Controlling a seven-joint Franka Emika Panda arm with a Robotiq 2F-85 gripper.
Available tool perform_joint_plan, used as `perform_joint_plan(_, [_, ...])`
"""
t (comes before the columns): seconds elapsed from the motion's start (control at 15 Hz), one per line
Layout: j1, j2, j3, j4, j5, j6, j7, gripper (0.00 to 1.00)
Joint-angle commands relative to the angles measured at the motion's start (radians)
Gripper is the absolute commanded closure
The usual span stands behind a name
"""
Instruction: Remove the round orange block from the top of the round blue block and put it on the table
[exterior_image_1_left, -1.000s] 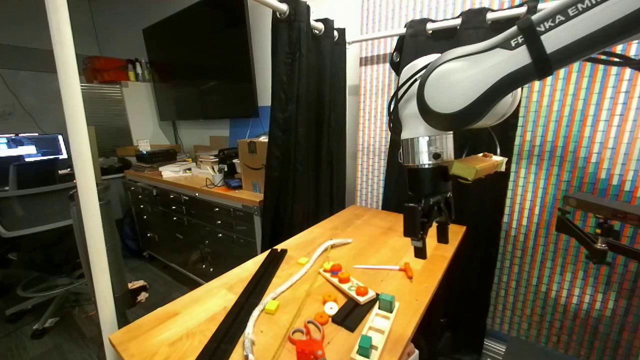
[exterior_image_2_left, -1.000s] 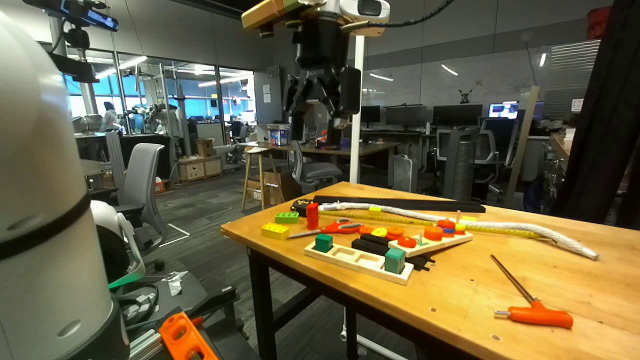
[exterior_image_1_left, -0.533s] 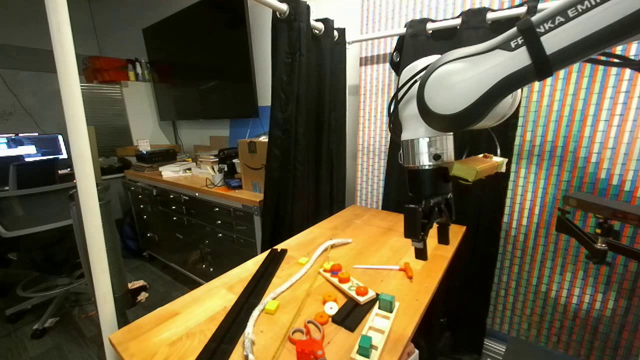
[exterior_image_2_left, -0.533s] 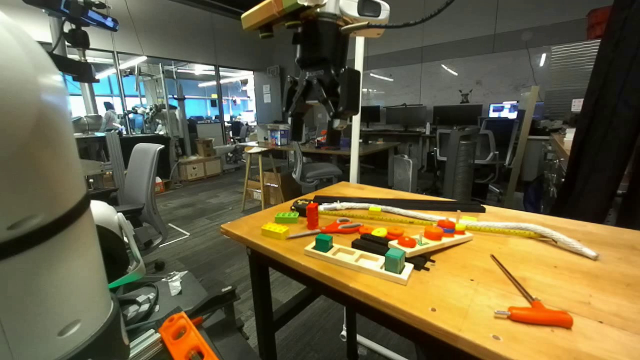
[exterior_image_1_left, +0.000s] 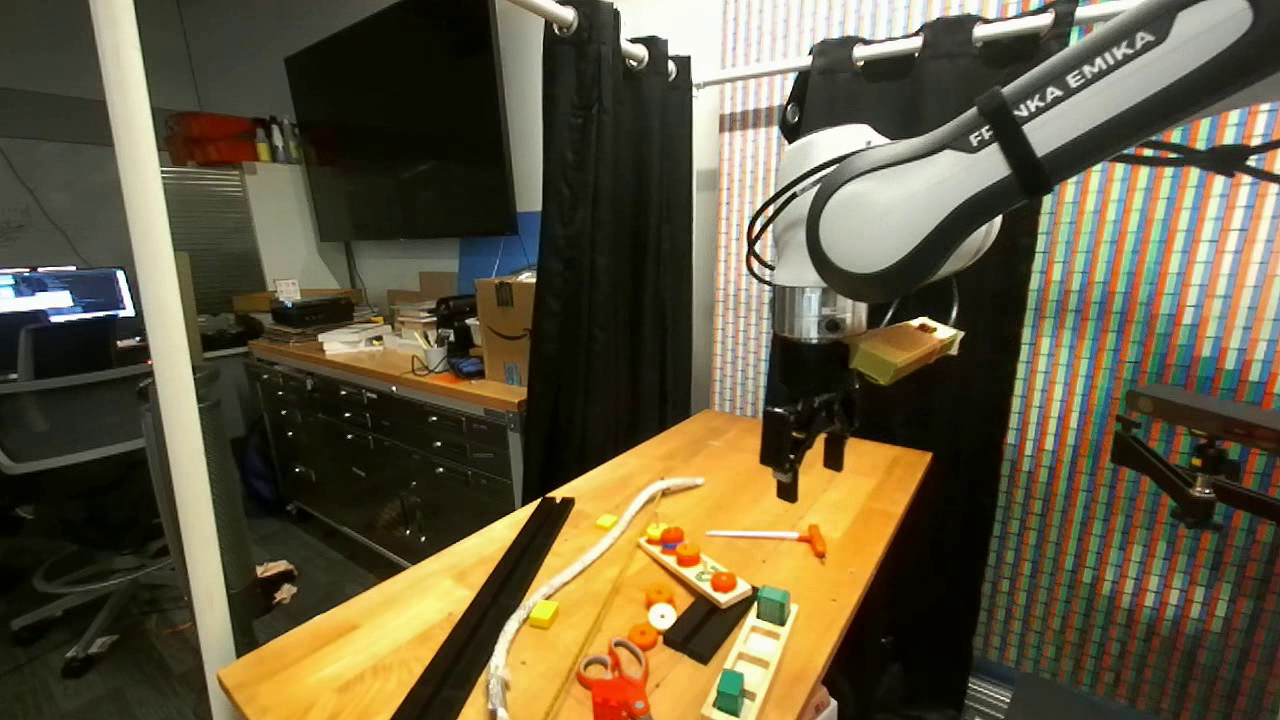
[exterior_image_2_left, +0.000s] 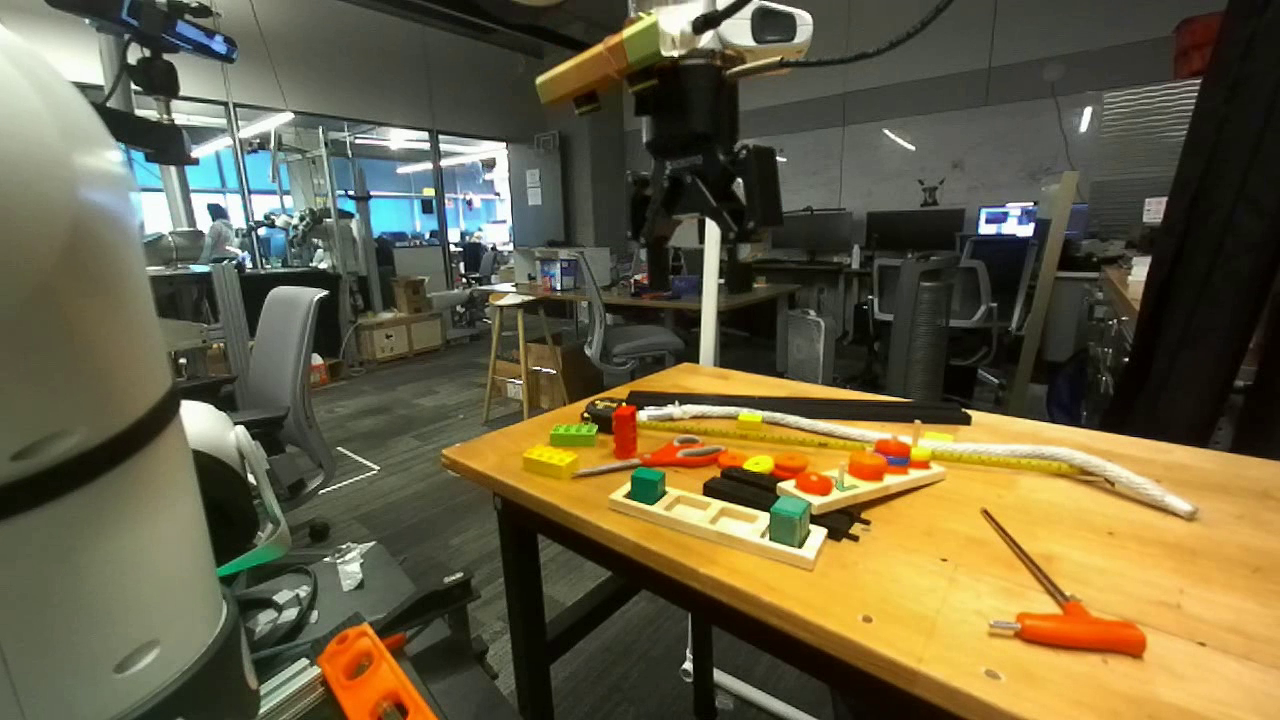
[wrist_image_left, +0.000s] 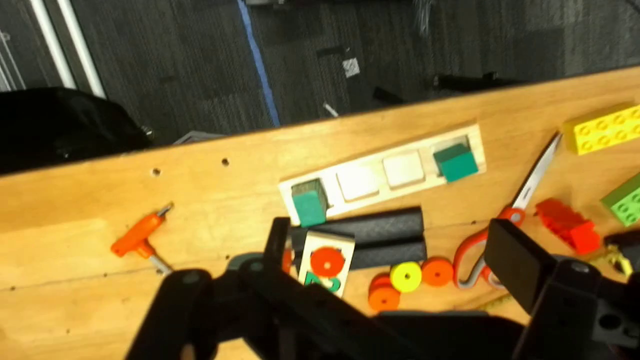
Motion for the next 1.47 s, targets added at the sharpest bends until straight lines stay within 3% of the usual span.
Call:
perform_joint_plan(0.0, [-0.047, 0.167, 0.041, 0.120, -0.095, 0.161, 0.095, 0.00])
perform_joint_plan(0.33, [-0.074, 0.438, 0.055, 0.312, -0.202, 0.357, 0.250, 0.00])
perform_joint_plan(0.53, [-0.055, 0.603, 0.023, 0.460, -0.236, 0.366, 0.305, 0.00])
perform_joint_plan(1.0, [-0.031, 0.907, -0.056, 0.777, -0.118, 0.271, 0.247, 0.00])
perform_joint_plan(1.4, [-0.073, 1.029, -0.030, 0.931, 0.060, 0.088, 0.088, 0.00])
